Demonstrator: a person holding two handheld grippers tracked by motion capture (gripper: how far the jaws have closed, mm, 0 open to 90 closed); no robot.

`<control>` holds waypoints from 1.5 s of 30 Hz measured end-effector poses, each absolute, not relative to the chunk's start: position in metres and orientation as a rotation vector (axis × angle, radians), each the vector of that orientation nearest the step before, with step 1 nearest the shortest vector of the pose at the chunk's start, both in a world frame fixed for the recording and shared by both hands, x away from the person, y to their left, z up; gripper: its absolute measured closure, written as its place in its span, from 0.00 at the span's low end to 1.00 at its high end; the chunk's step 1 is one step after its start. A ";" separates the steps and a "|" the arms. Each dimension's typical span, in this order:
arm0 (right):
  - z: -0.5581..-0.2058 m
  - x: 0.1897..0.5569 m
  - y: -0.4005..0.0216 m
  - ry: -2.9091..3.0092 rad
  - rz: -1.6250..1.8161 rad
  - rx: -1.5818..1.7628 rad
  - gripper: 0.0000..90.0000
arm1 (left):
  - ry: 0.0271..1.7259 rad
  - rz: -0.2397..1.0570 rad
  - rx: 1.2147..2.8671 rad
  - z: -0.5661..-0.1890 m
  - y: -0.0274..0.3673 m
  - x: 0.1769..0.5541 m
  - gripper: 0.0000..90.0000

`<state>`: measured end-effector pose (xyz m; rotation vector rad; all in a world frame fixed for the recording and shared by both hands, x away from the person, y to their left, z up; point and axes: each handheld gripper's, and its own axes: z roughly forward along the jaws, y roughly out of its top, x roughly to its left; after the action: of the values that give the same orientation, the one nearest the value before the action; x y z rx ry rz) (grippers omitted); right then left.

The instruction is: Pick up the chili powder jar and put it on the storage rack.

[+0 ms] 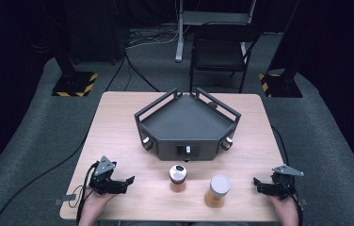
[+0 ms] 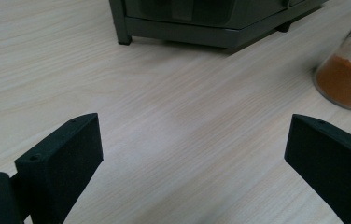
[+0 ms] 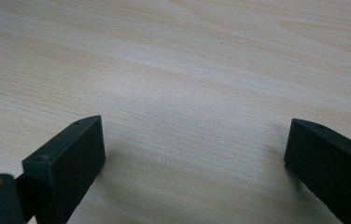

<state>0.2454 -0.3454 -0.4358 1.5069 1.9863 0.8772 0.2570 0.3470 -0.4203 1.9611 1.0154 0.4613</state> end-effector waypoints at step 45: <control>-0.436 0.245 -0.345 1.987 0.877 1.506 0.04 | 0.778 0.354 2.004 -0.398 0.301 0.271 0.05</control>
<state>0.2455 -0.3454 -0.4358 1.5058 1.9872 0.8772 0.2709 0.3007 -0.3985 2.0039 0.7780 0.3545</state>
